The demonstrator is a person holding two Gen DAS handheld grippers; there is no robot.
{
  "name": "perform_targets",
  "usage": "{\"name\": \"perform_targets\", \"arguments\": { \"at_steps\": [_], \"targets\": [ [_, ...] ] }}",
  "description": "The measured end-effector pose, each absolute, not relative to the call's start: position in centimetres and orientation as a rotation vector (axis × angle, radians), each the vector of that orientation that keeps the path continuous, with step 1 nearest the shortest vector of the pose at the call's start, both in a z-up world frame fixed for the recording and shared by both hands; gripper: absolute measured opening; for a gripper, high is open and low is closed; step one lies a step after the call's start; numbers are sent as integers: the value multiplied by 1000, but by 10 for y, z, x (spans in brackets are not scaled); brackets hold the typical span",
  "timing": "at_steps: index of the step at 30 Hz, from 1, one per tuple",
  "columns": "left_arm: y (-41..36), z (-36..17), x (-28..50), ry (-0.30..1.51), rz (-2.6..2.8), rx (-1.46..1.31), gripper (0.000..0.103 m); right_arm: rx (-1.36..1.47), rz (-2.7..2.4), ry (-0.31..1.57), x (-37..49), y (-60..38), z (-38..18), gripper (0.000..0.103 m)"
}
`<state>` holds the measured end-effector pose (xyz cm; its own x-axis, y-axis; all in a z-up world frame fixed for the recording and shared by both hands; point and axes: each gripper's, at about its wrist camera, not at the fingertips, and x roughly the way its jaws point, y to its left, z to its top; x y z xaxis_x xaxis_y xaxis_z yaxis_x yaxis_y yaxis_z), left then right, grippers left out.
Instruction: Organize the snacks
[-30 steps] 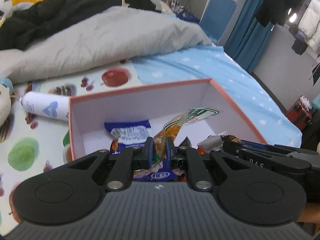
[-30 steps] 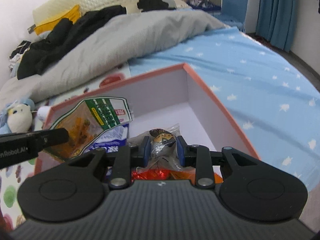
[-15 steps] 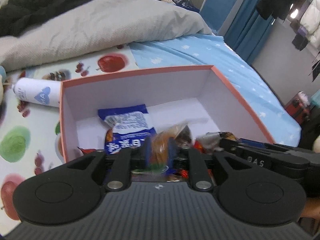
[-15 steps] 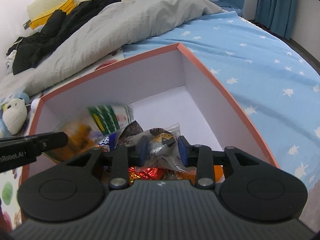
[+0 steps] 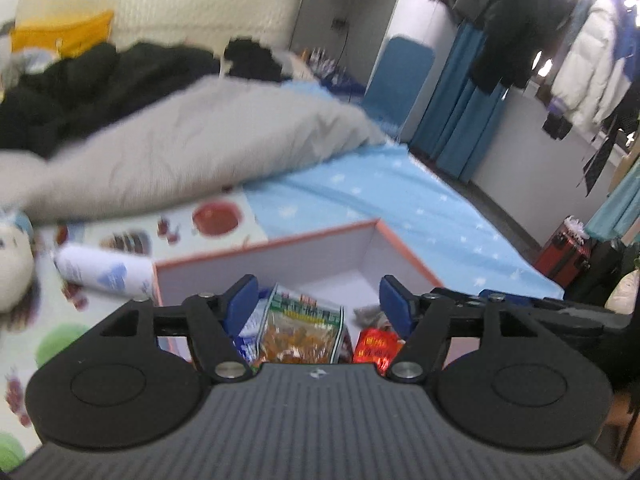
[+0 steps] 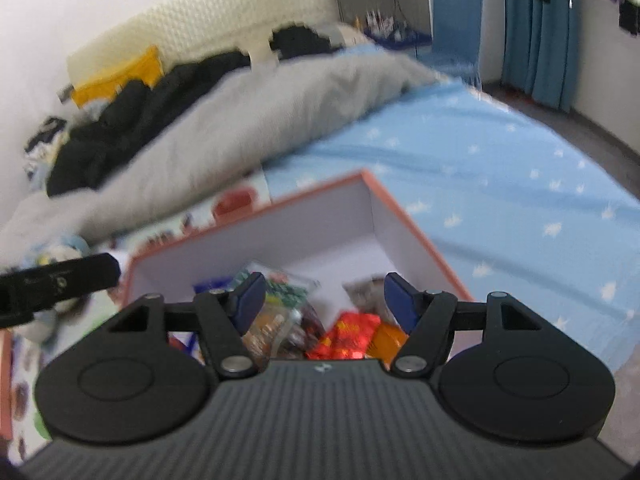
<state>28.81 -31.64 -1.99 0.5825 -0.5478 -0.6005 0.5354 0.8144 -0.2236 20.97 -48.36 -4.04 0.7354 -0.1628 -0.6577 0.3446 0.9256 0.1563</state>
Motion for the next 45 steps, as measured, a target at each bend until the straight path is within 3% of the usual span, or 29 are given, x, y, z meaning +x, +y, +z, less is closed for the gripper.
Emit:
{"name": "perform_targets", "arguments": {
  "at_steps": [3, 7, 11, 25, 45],
  "targets": [
    [-305, 9, 270, 641, -651, 7, 76, 269, -282, 631, 193, -475, -10, 68],
    [-289, 37, 246, 580, -664, 19, 91, 259, -292, 557, 170, -459, 26, 68],
    [-272, 59, 221, 539, -681, 38, 97, 255, -284, 513, 148, -443, 49, 68],
    [-202, 80, 136, 464, -681, 46, 98, 199, -288, 441, 66, -383, 70, 68],
    [-154, 28, 97, 545, -644, 4, 98, 240, -317, 488, 22, -353, 9, 68]
  ]
}}
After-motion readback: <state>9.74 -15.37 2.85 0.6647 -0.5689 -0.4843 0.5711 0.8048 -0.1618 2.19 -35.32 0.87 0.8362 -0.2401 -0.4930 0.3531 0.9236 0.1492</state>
